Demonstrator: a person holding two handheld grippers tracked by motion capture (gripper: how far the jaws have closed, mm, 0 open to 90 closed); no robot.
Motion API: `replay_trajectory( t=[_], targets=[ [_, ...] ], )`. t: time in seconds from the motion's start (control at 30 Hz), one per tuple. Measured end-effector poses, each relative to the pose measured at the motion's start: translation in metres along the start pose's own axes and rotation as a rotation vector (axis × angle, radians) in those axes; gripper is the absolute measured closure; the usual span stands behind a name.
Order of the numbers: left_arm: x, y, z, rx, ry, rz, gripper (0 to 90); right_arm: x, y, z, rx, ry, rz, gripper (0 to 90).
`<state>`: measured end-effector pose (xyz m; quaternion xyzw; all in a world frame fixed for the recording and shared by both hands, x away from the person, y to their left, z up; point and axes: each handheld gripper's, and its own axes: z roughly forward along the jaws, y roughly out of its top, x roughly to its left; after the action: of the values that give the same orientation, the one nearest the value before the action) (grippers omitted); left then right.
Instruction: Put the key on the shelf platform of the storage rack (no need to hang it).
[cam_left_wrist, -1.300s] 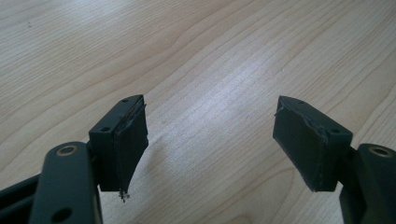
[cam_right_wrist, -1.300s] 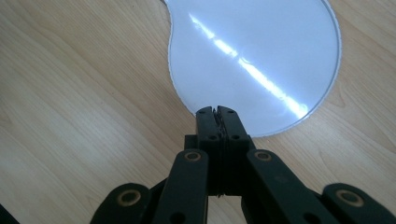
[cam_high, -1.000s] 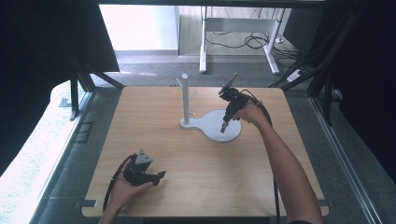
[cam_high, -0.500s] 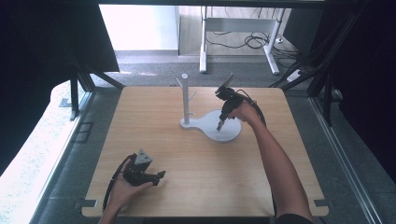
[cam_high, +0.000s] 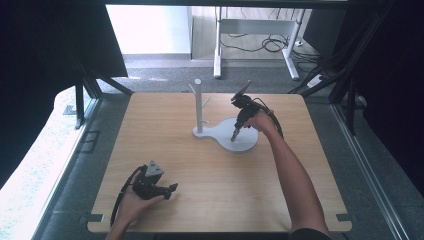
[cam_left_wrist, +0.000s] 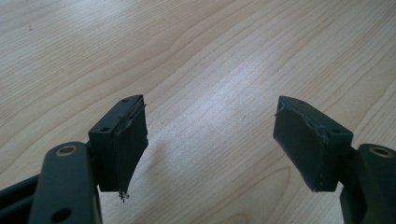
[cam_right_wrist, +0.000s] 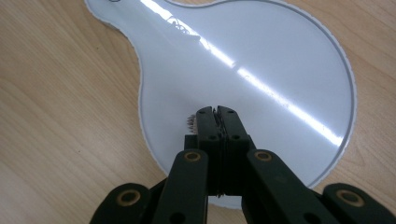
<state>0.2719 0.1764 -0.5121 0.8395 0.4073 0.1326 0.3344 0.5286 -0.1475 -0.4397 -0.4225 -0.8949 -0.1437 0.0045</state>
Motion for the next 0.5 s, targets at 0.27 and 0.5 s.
replay_trajectory(
  t=[0.27, 0.5],
  targets=[
    [0.0, 0.0, -0.002, -0.001, 0.001, -0.001, 26.2, -0.004, 0.0, 0.015, 0.011, -0.009, 0.013, 89.9],
    [0.0, 0.0, 0.0, 0.005, 0.002, 0.001, 26.2, -0.01, -0.005, 0.024, 0.003, -0.026, 0.035, 89.5]
  ],
)
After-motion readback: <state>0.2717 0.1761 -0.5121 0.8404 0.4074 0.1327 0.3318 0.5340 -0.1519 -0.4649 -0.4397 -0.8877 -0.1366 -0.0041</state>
